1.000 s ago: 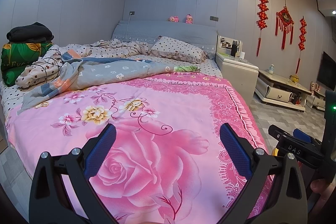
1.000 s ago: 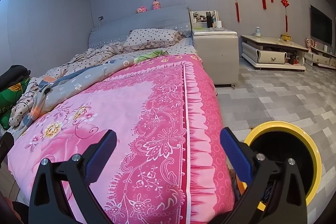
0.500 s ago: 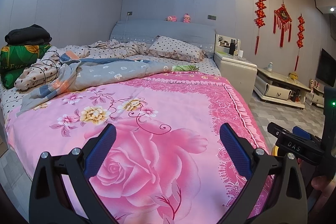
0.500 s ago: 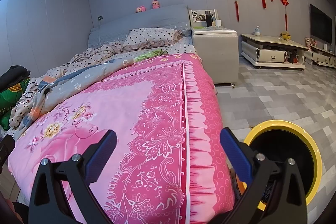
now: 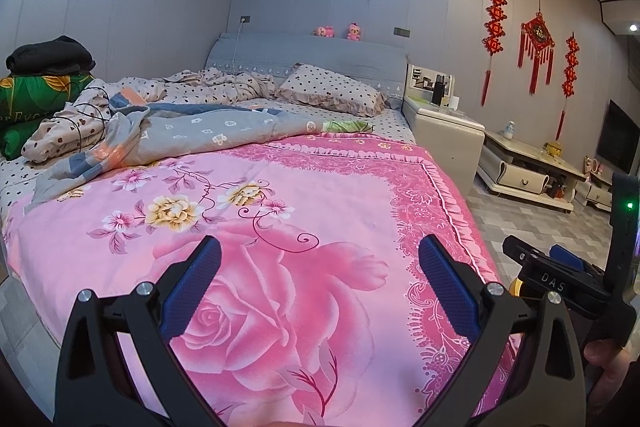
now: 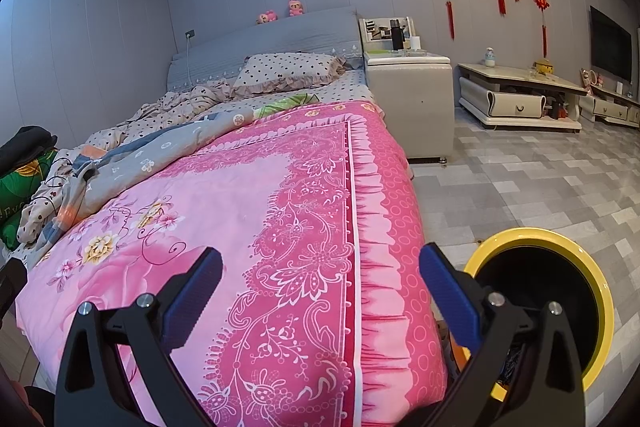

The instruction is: Collect trash

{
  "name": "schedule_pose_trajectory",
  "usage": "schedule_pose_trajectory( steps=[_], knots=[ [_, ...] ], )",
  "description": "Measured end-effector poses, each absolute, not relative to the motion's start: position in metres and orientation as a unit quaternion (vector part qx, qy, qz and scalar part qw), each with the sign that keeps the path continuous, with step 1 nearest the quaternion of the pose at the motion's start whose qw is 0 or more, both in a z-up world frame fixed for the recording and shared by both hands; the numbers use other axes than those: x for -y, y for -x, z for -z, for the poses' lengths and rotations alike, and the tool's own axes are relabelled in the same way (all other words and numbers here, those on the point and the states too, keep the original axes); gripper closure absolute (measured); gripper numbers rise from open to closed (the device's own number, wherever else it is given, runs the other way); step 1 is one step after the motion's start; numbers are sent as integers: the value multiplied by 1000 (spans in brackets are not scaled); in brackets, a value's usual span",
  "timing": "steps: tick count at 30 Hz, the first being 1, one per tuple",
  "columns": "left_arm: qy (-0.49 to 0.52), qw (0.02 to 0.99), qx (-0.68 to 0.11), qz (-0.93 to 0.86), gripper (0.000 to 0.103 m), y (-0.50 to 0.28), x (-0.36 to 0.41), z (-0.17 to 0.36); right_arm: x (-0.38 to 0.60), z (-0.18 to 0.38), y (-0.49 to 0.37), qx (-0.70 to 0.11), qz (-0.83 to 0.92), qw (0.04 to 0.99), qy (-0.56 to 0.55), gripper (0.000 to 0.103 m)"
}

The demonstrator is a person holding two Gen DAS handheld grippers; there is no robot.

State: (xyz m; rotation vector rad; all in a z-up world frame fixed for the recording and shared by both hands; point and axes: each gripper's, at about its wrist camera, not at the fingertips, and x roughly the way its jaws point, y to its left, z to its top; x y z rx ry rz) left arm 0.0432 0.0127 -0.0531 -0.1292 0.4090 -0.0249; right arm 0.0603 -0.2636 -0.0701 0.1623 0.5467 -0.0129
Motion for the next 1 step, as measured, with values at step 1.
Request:
schedule_pose_trajectory(
  steps=[1],
  knots=[
    [64, 977, -203, 13, 8, -44, -13, 53, 264, 70, -61, -269, 6, 960, -80, 8]
  ],
)
